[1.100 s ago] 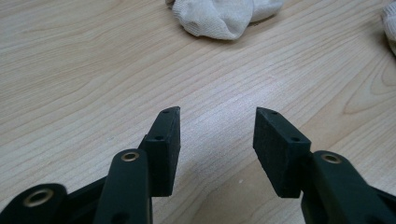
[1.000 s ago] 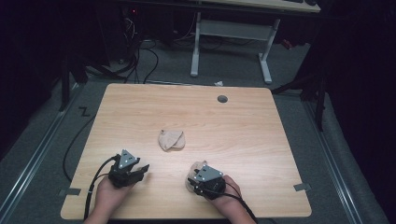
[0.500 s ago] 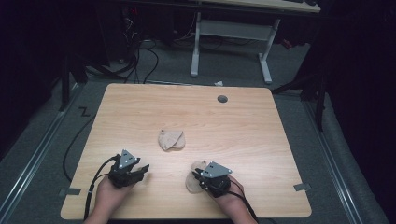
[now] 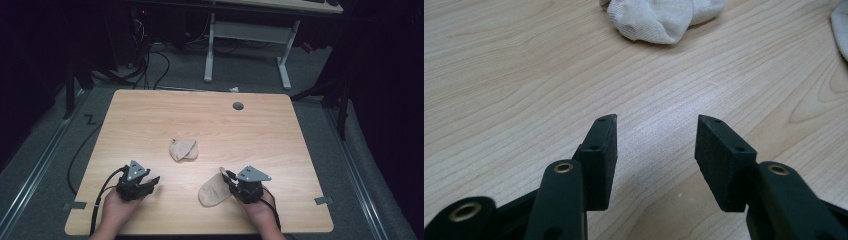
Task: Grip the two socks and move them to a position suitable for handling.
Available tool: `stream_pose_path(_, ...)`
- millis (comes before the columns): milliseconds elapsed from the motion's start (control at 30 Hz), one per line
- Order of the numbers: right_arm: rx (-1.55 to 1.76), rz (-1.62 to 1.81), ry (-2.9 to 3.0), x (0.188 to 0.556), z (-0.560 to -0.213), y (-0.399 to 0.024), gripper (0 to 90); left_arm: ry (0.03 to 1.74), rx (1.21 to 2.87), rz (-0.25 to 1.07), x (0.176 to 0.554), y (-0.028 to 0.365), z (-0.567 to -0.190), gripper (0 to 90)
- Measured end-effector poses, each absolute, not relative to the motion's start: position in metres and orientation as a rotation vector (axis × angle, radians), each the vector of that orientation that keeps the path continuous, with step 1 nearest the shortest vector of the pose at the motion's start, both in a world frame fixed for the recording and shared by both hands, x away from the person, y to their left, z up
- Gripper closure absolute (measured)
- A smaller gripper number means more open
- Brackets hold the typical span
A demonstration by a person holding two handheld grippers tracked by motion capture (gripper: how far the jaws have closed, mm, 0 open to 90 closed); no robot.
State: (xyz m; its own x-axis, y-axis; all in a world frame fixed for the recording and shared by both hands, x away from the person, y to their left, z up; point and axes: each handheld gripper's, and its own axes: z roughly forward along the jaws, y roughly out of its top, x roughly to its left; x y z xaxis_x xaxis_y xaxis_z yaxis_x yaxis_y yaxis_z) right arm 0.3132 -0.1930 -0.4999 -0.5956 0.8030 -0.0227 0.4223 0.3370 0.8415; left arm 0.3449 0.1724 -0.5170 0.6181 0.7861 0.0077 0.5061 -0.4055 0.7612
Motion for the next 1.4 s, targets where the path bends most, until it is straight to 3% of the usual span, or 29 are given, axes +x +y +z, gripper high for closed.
stream_pose_path(233,1.160,1.137,2.080,0.319,-0.499,-0.217,66.6,1.011,2.091,0.476,0.345,0.172,-0.517,51.8)
stream_pose_path(333,1.151,1.086,2.061,0.320,-0.497,-0.225,68.6,1.011,2.093,0.479,0.345,0.172,-0.517,51.8)
stream_pose_path(367,1.168,1.071,2.064,0.321,-0.497,-0.229,76.3,1.007,2.089,0.468,0.344,0.171,-0.516,51.8)
stream_pose_path(467,1.195,1.060,2.121,0.326,-0.503,-0.233,83.8,0.979,2.072,0.436,0.339,0.164,-0.511,53.5)
stream_pose_path(600,1.236,1.024,2.178,0.335,-0.513,-0.234,85.3,0.926,2.068,0.353,0.332,0.149,-0.507,61.9)
stream_pose_path(733,1.260,0.991,2.206,0.340,-0.519,-0.234,85.2,0.789,2.119,0.277,0.314,0.113,-0.503,76.8)
stream_pose_path(800,1.265,0.972,2.229,0.341,-0.522,-0.233,85.2,0.740,2.139,0.263,0.306,0.100,-0.502,78.7)
stream_pose_path(1200,1.183,0.971,2.333,0.328,-0.524,-0.211,84.9,0.609,2.212,0.156,0.285,0.063,-0.508,72.8)
stream_pose_path(1400,1.139,0.981,2.366,0.325,-0.524,-0.200,84.8,0.621,2.306,0.196,0.289,0.061,-0.518,72.8)
